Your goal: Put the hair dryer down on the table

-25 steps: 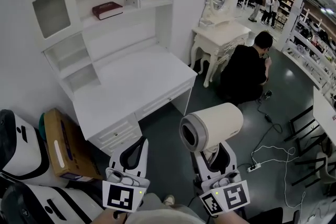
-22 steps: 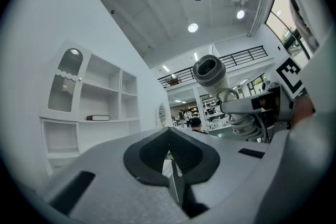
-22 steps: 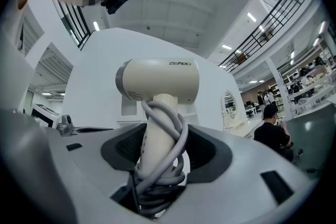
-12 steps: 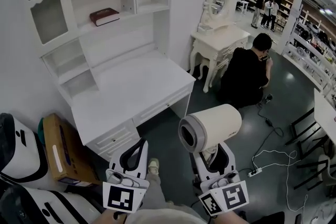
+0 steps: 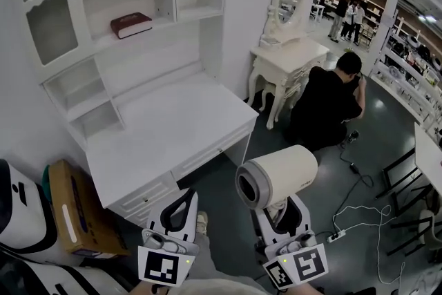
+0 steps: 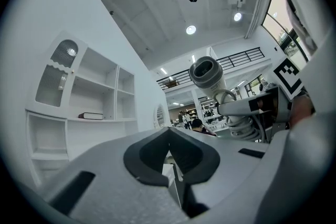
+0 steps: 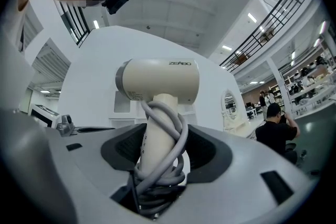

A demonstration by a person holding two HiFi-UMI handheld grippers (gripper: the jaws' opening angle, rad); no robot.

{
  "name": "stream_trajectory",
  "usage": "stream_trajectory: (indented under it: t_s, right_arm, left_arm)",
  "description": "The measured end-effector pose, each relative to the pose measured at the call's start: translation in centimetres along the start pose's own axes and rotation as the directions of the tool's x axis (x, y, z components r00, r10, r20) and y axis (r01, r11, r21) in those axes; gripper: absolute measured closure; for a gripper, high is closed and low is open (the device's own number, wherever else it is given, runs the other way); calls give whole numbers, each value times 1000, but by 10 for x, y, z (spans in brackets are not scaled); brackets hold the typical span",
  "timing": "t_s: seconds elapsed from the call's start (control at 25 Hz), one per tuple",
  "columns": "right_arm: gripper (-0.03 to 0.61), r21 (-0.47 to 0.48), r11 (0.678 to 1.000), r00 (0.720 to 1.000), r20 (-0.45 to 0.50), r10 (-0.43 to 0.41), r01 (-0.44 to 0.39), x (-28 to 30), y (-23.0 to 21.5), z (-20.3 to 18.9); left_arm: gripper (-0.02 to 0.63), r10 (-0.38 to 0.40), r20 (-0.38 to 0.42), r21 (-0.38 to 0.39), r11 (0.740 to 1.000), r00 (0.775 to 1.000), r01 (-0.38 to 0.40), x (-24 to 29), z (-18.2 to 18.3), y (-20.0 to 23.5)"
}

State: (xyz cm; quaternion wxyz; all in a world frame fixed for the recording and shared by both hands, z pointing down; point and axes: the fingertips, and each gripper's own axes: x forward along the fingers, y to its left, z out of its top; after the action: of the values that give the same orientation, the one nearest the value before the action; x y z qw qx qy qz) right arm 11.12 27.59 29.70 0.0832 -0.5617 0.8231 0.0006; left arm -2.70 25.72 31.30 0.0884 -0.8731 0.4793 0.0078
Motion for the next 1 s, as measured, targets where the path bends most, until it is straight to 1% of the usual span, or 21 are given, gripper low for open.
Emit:
stream_trajectory:
  t_s: [0.28, 0.6, 1.0]
  right_arm:
    - [351, 21, 1000, 1000, -22, -7, 7, 81, -22, -19]
    - [351, 14, 1000, 998, -52, -20, 21, 186, -48, -24]
    - [351, 14, 998, 996, -72, -55, 56, 330, -82, -39]
  left_arm:
    - [601, 4, -40, -11, 1000, 999, -4, 61, -25, 54]
    - [601, -14, -63, -52, 999, 998, 10, 149, -42, 122]
    - [601, -73, -80, -54, 996, 994, 69, 259, -70, 212]
